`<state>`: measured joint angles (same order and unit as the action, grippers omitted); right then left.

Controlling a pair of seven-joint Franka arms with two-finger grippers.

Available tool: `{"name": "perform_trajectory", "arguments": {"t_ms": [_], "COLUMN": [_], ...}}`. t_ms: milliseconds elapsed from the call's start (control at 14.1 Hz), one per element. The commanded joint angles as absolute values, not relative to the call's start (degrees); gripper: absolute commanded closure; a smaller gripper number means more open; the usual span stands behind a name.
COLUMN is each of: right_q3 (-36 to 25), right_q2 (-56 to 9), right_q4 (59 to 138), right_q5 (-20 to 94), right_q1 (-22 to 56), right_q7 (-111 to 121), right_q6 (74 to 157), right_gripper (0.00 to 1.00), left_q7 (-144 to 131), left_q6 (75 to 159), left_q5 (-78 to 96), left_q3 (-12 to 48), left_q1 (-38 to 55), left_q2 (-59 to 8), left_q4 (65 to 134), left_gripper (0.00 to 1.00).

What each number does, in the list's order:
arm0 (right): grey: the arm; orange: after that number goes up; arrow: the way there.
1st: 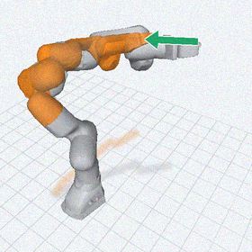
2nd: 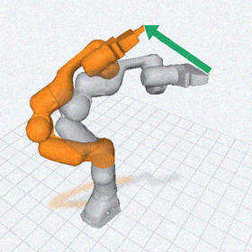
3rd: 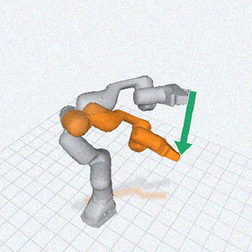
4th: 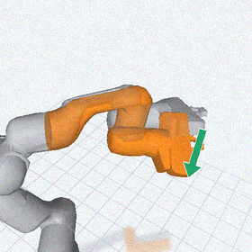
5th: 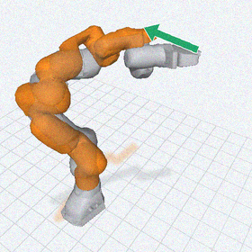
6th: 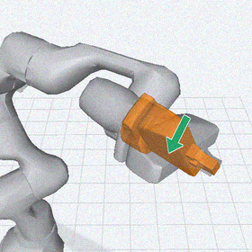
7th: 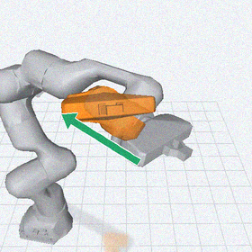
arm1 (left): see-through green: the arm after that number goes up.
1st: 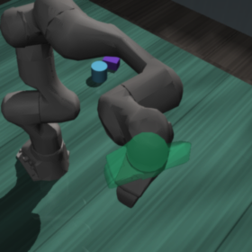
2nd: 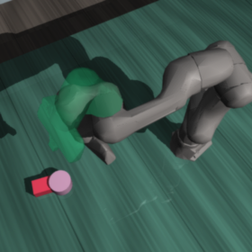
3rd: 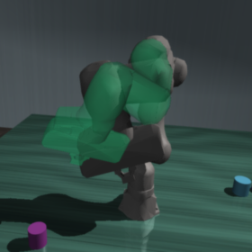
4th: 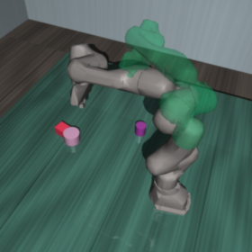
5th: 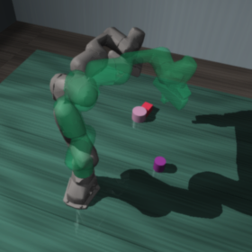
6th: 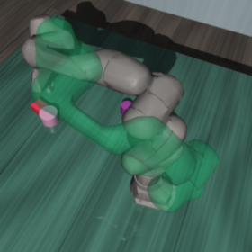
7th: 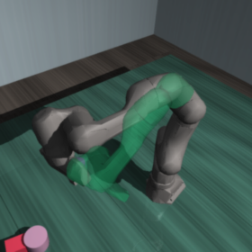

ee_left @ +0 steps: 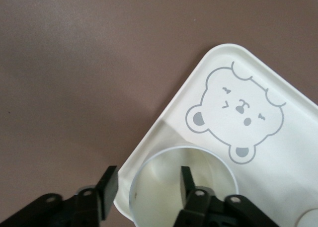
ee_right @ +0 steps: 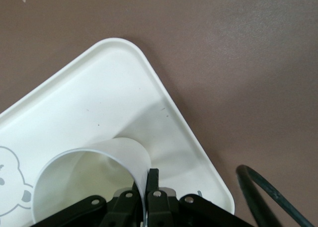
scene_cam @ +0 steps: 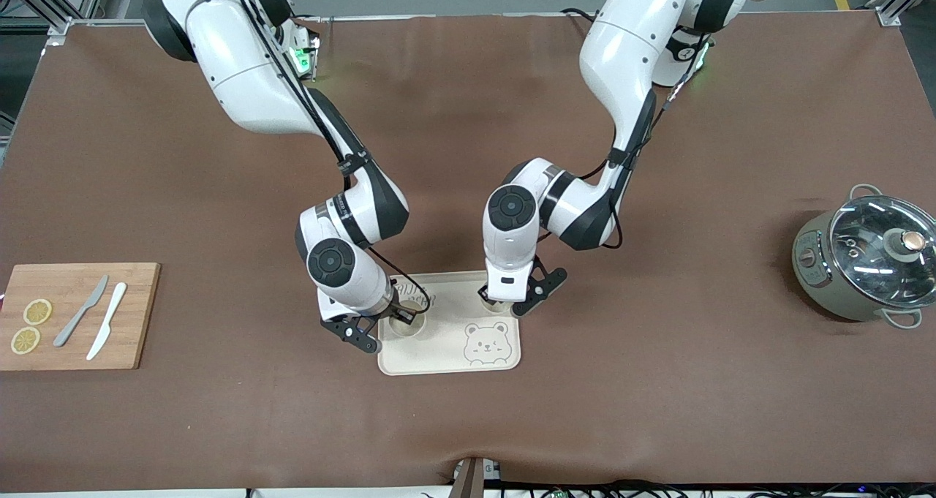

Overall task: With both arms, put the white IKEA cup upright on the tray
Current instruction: 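Set both cups upright on the tray and open both grippers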

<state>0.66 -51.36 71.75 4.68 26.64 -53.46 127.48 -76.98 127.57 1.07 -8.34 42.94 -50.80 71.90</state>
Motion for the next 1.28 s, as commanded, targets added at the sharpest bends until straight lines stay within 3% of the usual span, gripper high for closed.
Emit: {"name": "perform_trajectory", "arguments": {"t_ms": [0,71,142,497,782,995,1208], "right_q3": [0.2,0.2,0.2,0.1,0.0,0.0,0.1], "right_q2": [-51.5,-51.3,-51.1,-48.6,-45.9,-39.5,-30.8], "right_q4": [71.5,71.5,71.5,71.3,70.5,70.4,70.5], "right_q5": [4.7,4.6,4.5,4.6,4.6,5.2,5.4], "right_q1": [27.0,26.8,26.6,26.3,26.3,25.0,22.9], "right_q7": [-54.5,-54.2,-53.9,-53.4,-53.4,-49.3,-44.4], "right_q6": [128.0,127.9,127.8,126.5,117.6,111.9,99.7], "right_gripper": [0.01,0.00,0.00,0.00,0.00,0.00,0.00], "left_q7": [-77.7,-77.7,-77.7,-77.5,-76.0,-70.8,-65.0], "left_q6": [127.5,127.5,127.5,127.1,125.9,121.4,118.7], "left_q5": [-0.3,-0.1,-0.2,-0.1,-0.1,-0.1,0.4], "left_q3": [-8.8,-8.8,-8.9,-8.9,-8.8,-8.7,-8.4], "left_q1": [43.0,42.8,42.7,40.7,38.1,36.2,33.6], "left_q2": [-49.6,-49.3,-48.9,-46.1,-42.2,-39.1,-35.6], "left_q4": [71.7,71.7,71.7,71.7,72.3,72.9,74.3], "left_gripper": [0.19,0.06,0.00,0.00,0.00,0.00,0.00]}}
